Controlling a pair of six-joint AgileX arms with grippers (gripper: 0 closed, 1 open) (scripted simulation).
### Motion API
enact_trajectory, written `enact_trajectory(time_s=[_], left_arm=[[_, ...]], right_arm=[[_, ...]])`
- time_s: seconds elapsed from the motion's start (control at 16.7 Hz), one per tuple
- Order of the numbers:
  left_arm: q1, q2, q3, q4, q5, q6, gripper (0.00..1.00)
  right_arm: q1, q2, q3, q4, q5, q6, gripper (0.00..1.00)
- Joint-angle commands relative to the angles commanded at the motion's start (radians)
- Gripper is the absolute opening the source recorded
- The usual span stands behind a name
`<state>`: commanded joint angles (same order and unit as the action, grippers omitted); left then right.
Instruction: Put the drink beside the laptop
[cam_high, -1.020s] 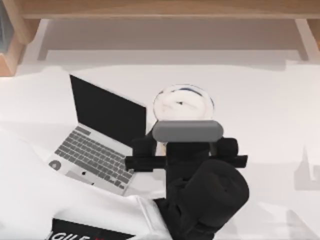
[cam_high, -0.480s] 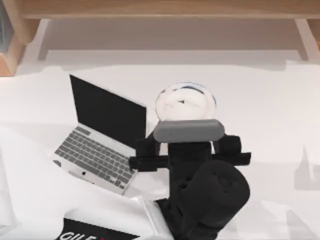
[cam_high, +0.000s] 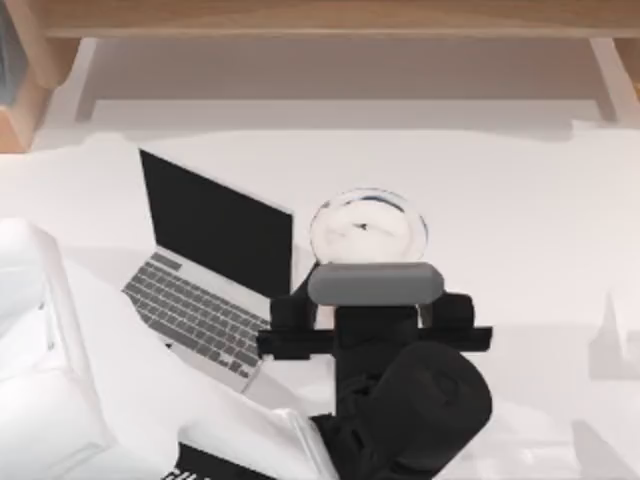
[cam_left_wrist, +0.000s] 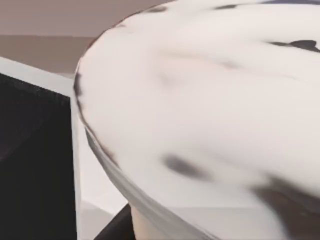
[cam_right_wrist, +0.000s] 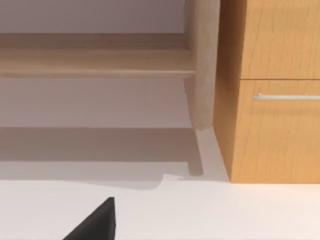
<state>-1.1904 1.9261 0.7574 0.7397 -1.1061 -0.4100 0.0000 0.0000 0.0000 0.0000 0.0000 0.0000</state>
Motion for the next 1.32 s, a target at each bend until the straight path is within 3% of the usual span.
enact_trajectory(time_s=[0.3, 1.08, 1.32], left_arm=[[0.001, 0.009, -0.008, -0.003, 0.001, -0.001, 0.00], [0.001, 0.009, -0.008, -0.003, 0.001, -0.001, 0.98], [0.001, 0.009, -0.008, -0.003, 0.001, -0.001, 1.00]], right_arm=[[0.000, 0.000, 0.000, 0.000, 0.000, 0.000, 1.00], [0.000, 0.000, 0.000, 0.000, 0.000, 0.000, 1.00], [0.000, 0.000, 0.000, 0.000, 0.000, 0.000, 1.00]])
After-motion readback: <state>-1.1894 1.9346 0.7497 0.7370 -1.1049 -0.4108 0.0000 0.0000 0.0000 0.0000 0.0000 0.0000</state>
